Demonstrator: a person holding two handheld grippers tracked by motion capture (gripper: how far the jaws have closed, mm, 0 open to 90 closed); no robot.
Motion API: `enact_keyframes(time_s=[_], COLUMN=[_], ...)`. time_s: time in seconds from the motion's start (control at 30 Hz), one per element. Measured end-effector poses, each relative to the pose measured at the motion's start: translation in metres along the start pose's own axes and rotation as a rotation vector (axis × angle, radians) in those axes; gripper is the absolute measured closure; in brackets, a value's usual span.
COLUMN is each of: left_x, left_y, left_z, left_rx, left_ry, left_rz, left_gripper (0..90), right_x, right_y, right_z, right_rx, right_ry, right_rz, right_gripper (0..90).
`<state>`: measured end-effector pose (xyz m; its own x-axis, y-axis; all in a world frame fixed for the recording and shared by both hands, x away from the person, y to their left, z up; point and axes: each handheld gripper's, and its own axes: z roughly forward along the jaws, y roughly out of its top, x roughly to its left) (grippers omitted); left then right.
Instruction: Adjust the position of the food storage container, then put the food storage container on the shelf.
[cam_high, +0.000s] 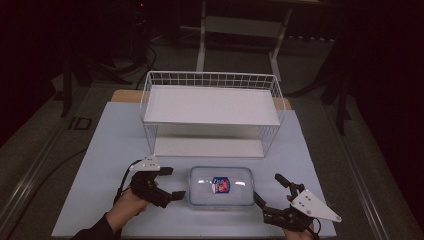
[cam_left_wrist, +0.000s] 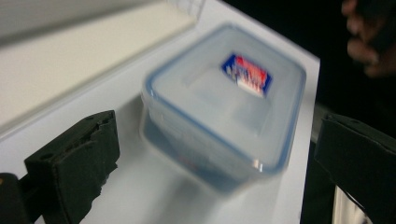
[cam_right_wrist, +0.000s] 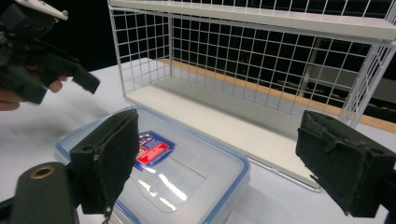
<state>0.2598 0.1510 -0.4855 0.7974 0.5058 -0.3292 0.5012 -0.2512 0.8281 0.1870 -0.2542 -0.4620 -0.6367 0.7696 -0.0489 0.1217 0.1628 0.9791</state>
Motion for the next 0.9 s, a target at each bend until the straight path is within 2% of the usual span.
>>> enact_keyframes(time_s=[0.03,0.13,0.23,0.3,0.4,0.47,0.5,0.63,0.77,0.9], left_x=[0.000,0.002,0.003,0.005,0.010,0.015,0.018,0.022,0.027,0.031], left_y=[0.001,0.003,0.002,0.000,-0.002,-0.004,-0.004,-0.007,-0.011,-0.015], left_z=[0.001,0.004,0.008,0.010,0.013,0.014,0.016,0.021,0.029,0.035], left_rx=[-0.023,-0.025,-0.011,-0.006,-0.008,-0.004,0.011,0.067,0.119,0.150], left_ry=[-0.019,-0.043,-0.009,0.006,0.041,0.035,0.020,-0.016,-0.033,-0.053], left_rz=[-0.032,-0.106,-0.134,-0.168,-0.234,-0.292,-0.323,-0.378,-0.431,-0.488], left_gripper=[0.2,0.2,0.2,0.2,0.3,0.3,0.3,0.3,0.3,6.0], right_x=[0.000,0.001,0.001,0.001,0.002,0.003,0.004,0.008,0.006,0.002], right_y=[0.000,0.001,0.002,0.003,0.004,0.005,0.006,0.010,0.010,0.004], right_z=[0.000,-0.001,-0.001,-0.002,-0.003,-0.003,-0.002,-0.001,-0.001,-0.001], right_rx=[-0.001,-0.007,-0.019,-0.028,-0.029,-0.026,-0.022,-0.012,-0.007,0.008], right_ry=[-0.001,-0.001,-0.004,-0.002,0.003,0.003,0.008,0.000,0.007,-0.001], right_rz=[-0.003,-0.013,-0.013,-0.007,-0.006,-0.017,-0.023,-0.077,-0.059,-0.032], right_gripper=[13.3,13.3,11.9,11.2,10.9,10.9,10.9,10.9,10.9,11.0])
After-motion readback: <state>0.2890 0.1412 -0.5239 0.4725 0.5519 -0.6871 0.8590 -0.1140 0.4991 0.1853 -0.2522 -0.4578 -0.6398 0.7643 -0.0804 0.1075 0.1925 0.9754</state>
